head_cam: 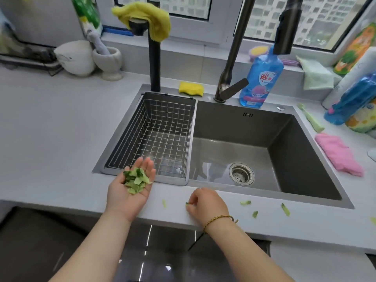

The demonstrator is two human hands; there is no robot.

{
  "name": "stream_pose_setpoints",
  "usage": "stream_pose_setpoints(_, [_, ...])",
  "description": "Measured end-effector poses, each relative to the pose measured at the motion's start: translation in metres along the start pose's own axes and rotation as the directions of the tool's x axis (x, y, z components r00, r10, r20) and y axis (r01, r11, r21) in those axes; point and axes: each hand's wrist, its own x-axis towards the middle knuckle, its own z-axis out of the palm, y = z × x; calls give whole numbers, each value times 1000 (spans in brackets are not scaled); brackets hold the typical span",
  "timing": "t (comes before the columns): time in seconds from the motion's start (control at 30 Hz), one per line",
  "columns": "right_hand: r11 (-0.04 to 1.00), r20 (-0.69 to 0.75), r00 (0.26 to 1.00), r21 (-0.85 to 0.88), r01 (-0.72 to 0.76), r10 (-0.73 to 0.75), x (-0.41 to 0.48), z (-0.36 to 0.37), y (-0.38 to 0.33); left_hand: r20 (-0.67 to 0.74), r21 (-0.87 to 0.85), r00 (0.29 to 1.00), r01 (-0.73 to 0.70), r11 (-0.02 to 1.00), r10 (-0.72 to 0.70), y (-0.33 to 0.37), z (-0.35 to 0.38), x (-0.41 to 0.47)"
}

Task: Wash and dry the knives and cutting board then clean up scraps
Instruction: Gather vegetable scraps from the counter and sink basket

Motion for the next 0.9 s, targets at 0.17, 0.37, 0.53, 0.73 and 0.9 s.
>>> stream_pose_setpoints(0.17, [992, -7, 996, 91, 85, -85, 0, 3, -17, -16, 29, 999, -34, 999, 35, 10, 0, -8])
stream_pose_setpoints(0.37, [993, 76, 995, 107, 50, -59, 9, 19, -44, -51, 70, 998, -35, 997, 39, 20, 2, -2])
stream_pose_setpoints(0.53, [1000, 104, 994, 14, 14, -15, 14, 18, -52, -14, 95, 1000, 15, 995, -13, 31, 11, 3])
stream_pose_setpoints(0.73, [1000, 131, 991, -21, 22, -19, 17, 18, -53, -72, 121, 997, 17, 993, -9, 36, 5, 9])
stream_pose_setpoints(0.9, [994, 44, 993, -2, 106, -106, 10, 21, -51, -66, 160, 998, 14, 987, -4, 39, 8, 9])
